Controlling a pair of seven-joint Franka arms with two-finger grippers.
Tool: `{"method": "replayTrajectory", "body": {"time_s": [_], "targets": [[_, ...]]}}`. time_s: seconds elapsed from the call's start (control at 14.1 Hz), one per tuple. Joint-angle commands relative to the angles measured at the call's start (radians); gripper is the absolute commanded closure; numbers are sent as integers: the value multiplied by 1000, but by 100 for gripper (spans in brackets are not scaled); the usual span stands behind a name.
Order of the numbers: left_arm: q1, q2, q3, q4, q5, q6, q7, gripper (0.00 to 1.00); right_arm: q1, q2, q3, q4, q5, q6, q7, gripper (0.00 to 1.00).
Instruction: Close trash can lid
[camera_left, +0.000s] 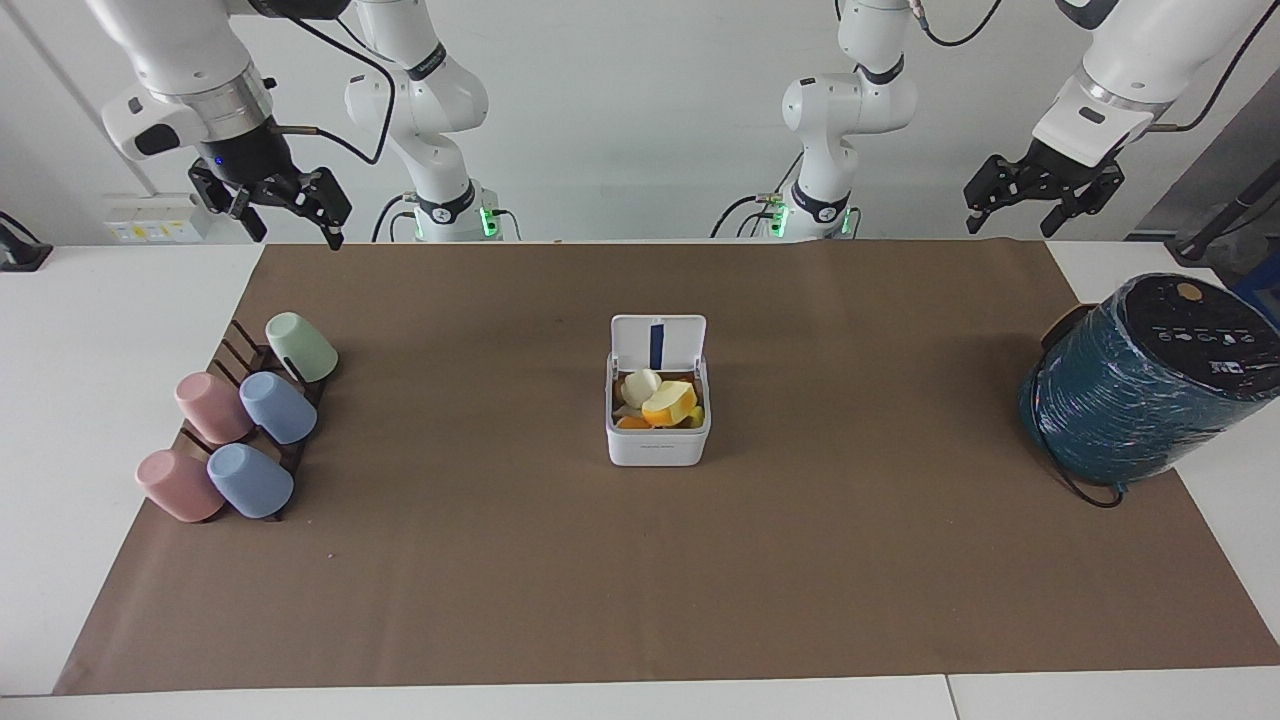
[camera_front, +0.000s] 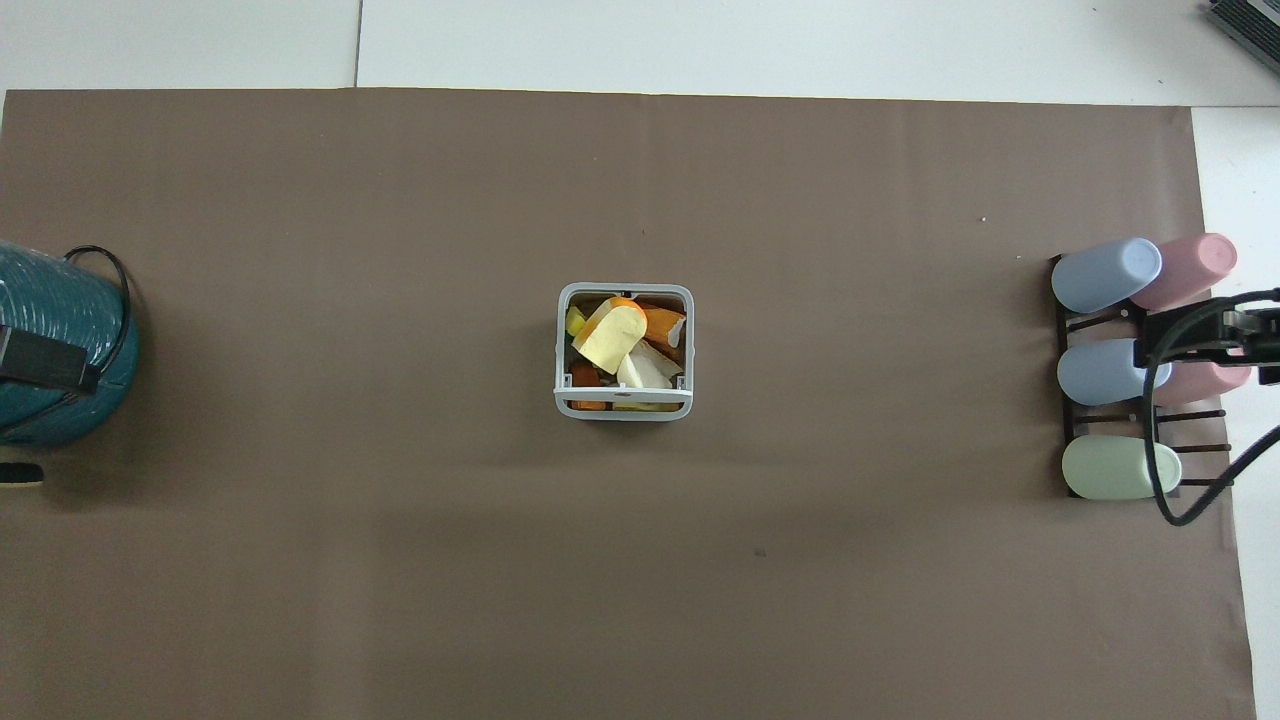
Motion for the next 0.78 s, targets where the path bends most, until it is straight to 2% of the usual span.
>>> {"method": "replayTrajectory", "body": {"time_s": [0.0, 0.71], "targets": [[-15, -26, 6, -31, 22, 2, 14, 0, -7, -23, 2, -21, 18, -5, -24, 0], [-55, -26, 6, -25, 21, 6, 14, 0, -7, -23, 2, -21, 18, -5, -24, 0]]}}
